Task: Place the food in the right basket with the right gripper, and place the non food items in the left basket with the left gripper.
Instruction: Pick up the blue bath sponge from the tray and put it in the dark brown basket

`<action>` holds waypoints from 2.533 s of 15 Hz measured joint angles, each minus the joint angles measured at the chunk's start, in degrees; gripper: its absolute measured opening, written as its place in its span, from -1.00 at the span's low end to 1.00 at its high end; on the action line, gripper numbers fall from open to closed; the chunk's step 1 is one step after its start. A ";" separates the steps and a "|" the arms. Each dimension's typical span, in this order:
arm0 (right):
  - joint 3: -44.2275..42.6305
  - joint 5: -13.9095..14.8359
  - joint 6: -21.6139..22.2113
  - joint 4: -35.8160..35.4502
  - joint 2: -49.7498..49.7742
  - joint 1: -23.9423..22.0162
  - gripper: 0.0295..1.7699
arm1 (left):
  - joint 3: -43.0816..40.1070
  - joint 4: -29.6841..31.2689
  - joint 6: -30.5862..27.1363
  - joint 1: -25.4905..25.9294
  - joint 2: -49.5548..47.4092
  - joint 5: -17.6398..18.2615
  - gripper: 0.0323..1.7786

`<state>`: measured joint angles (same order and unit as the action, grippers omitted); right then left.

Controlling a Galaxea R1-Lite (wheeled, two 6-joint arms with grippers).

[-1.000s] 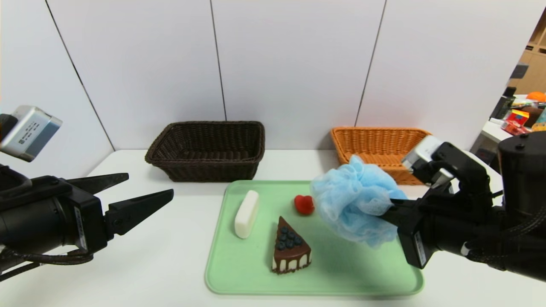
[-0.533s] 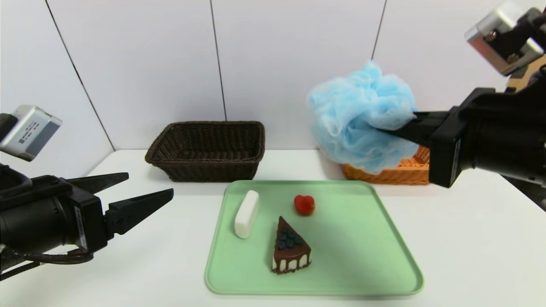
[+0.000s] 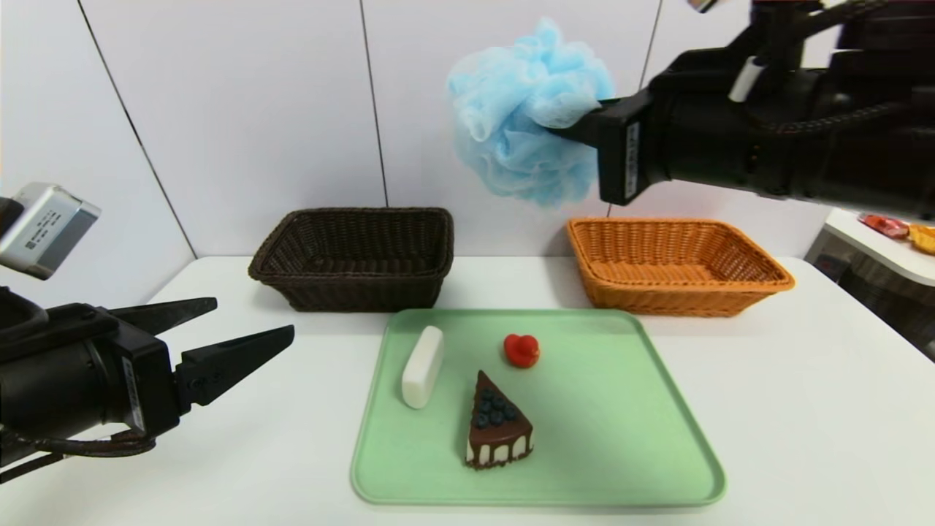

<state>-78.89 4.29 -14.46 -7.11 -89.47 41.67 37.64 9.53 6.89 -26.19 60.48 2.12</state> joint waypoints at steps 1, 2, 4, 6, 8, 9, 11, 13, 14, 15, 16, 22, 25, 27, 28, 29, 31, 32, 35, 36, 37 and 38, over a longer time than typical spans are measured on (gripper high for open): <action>-2.65 -0.11 -0.01 -0.74 -2.76 0.09 -0.96 | 0.00 -0.02 0.02 0.00 -0.06 0.00 0.90; -5.57 -0.27 0.00 -1.60 -5.68 0.15 -0.96 | -0.11 0.02 0.05 0.00 -0.15 0.02 0.90; -12.95 -0.63 0.05 -3.67 -12.39 0.26 -0.96 | -0.60 0.17 0.02 0.00 -0.30 0.09 0.90; -21.88 -0.88 0.11 -4.57 -19.54 0.44 -0.96 | -1.13 0.20 0.07 0.00 -0.45 0.13 0.90; -29.62 -1.16 0.05 -5.05 -26.38 0.89 -0.96 | -1.76 0.24 0.13 0.00 -0.56 0.16 0.90; -31.72 -1.65 0.00 -5.18 -29.53 1.35 -0.96 | -1.95 0.24 0.16 0.00 -0.65 0.13 0.90; -33.35 -2.54 0.00 -7.19 -34.73 1.90 -0.96 | -2.34 0.28 0.11 0.00 -0.84 0.13 0.90; -33.90 -3.89 -0.04 -12.43 -39.56 2.01 -0.96 | -2.47 0.30 0.02 0.00 -1.00 0.16 0.90; -33.96 -4.18 -0.01 -14.60 -41.63 1.88 -0.96 | -2.56 0.33 0.00 0.00 -1.06 0.16 0.90; -34.01 -4.27 0.07 -16.07 -43.52 1.60 -0.96 | -2.73 0.33 0.00 0.00 -1.08 0.16 0.90; -34.05 -4.29 0.11 -16.40 -44.80 1.30 -0.96 | -3.00 0.28 -0.02 0.00 -1.16 0.16 0.90; -34.15 -4.29 -0.04 -17.25 -48.21 0.12 -0.96 | -3.15 0.49 -0.17 0.00 -1.28 0.16 0.90; -34.04 -4.08 -0.34 -17.53 -48.54 0.09 -0.96 | -3.25 0.49 -0.17 0.00 -1.27 0.16 0.90; -34.04 -4.18 -0.80 -17.58 -48.76 0.09 -0.54 | -3.28 0.49 -0.20 0.00 -1.27 0.11 0.90; -34.01 -4.08 -0.91 -17.62 -48.91 0.06 -0.37 | -3.25 0.49 -0.17 0.00 -1.22 0.11 0.90; -34.01 -4.07 -1.05 -17.94 -49.07 0.09 -0.21 | -3.25 0.50 -0.17 0.00 -1.19 0.09 0.90; -33.96 -4.02 -1.13 -18.41 -49.12 0.11 0.05 | -3.25 0.50 -0.17 0.00 -1.11 0.05 0.90; -33.95 -4.07 -1.19 -18.41 -48.96 0.15 0.15 | -3.25 0.50 -0.11 0.00 -1.05 0.02 0.90; -33.51 -4.43 -1.88 -18.05 -47.01 0.11 0.41 | -3.34 0.50 -0.09 0.00 -0.94 -0.01 0.90; -32.94 -4.56 -2.07 -17.70 -45.85 0.09 0.47 | -3.36 0.50 -0.09 0.00 -0.89 -0.01 0.90; -32.00 -4.62 -2.11 -17.53 -44.65 0.15 0.53 | -3.39 0.50 -0.09 0.00 -0.89 -0.01 0.90; -30.49 -4.73 -2.21 -17.44 -43.23 0.28 0.57 | -3.41 0.50 -0.09 0.00 -0.87 -0.01 0.90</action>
<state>-109.37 -0.44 -16.66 -24.55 -132.69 41.95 34.23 10.03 6.80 -26.19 59.61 2.11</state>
